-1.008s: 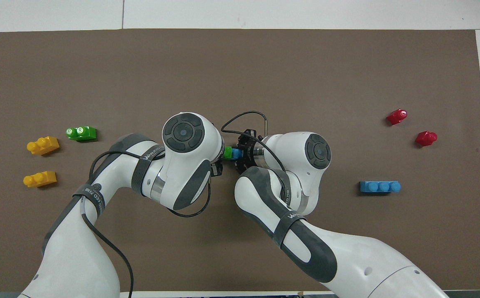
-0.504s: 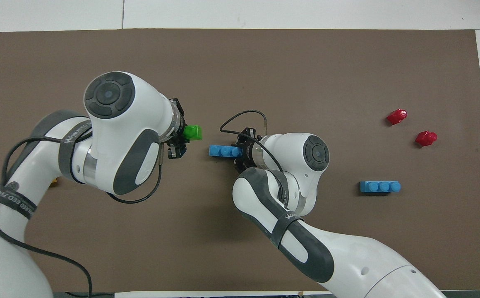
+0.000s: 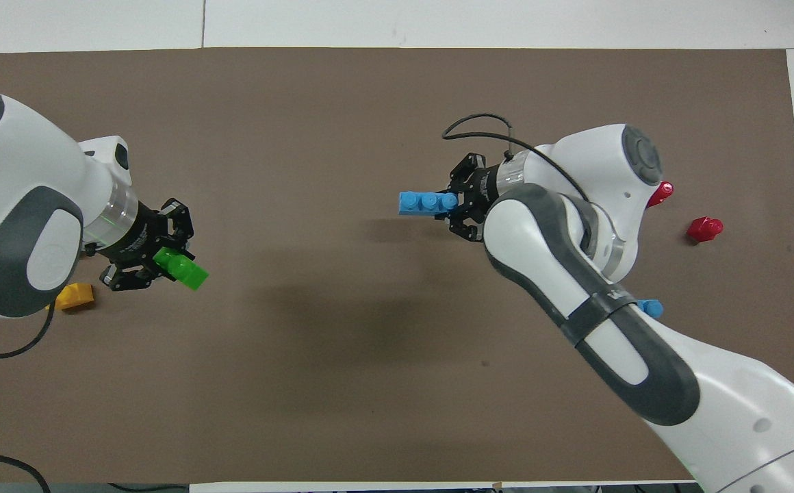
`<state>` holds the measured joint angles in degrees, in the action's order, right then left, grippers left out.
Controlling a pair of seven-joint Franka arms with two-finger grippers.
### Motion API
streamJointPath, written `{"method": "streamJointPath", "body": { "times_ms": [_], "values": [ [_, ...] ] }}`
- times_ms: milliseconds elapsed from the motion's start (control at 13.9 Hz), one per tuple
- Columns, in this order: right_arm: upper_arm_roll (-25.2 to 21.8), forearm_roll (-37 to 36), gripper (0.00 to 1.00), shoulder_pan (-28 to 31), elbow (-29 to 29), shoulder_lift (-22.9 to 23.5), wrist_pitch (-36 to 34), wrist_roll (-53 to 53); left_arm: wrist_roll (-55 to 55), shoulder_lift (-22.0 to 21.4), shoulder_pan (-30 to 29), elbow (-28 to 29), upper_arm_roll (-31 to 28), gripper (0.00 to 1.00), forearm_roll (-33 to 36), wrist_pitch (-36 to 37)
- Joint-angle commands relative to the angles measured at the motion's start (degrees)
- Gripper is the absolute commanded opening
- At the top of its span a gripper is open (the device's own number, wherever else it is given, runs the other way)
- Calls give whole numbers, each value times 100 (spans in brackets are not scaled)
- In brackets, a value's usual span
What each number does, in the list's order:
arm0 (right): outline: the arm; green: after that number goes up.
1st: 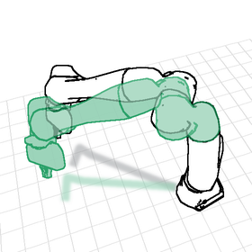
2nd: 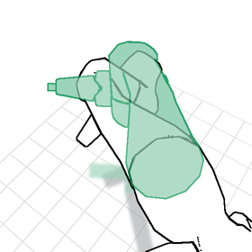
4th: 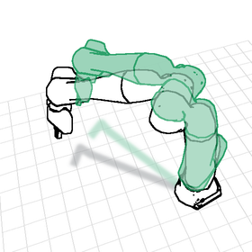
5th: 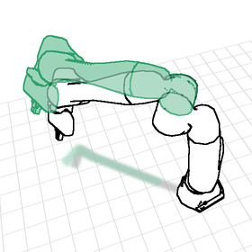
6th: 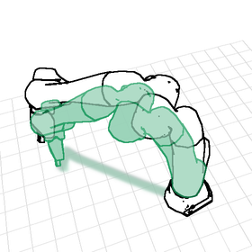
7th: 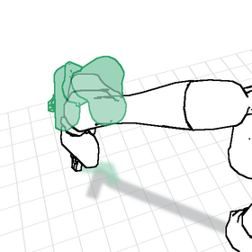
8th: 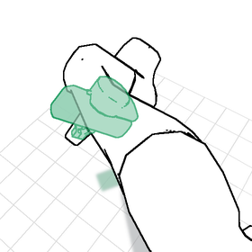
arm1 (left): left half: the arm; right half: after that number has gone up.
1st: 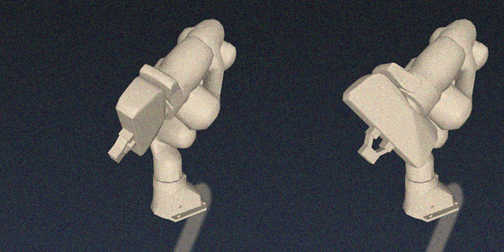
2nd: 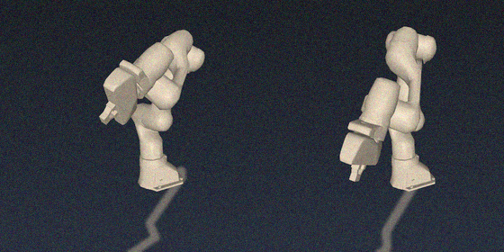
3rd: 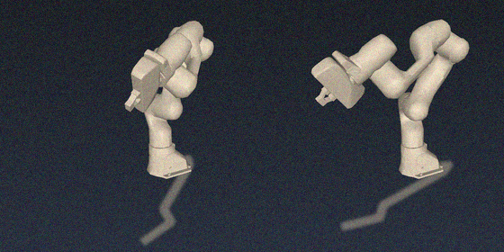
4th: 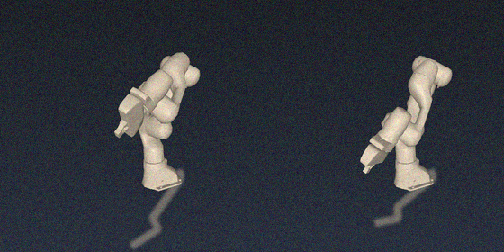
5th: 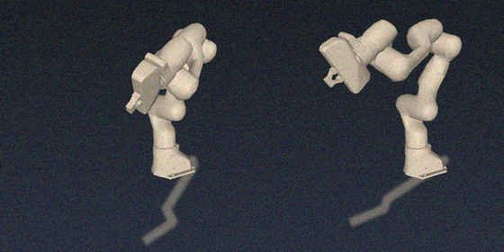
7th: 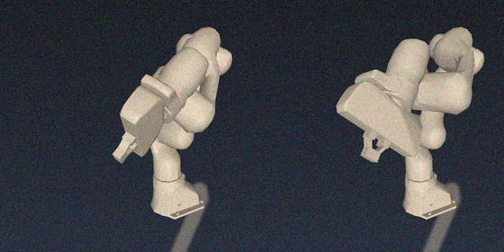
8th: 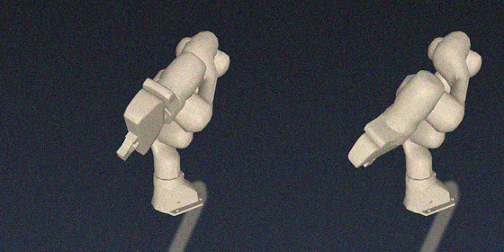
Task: Remove green block with left arm and hold with right
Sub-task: 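Carry the green block toward the yellow blocks while the right gripper carries blue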
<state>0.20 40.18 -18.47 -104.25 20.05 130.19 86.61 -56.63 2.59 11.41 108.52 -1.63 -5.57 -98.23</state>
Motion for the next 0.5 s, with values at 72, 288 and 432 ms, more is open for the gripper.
{"method": "streamJointPath", "body": {
  "times_ms": [72, 288, 432],
  "values": [
    [77, -396, 0, 938, 124, -264, -1045, -634, 2046, -320, -691, 380, 49, 0, -14, 182],
    [68, -423, 0, 1799, -173, -484, -1741, -1653, 3635, -591, -929, 1063, 40, 0, 82, -185],
    [59, -467, 0, 2240, -350, -546, -1822, -2068, 4578, -733, -956, 1539, 40, 0, 380, -642]
  ]
}}
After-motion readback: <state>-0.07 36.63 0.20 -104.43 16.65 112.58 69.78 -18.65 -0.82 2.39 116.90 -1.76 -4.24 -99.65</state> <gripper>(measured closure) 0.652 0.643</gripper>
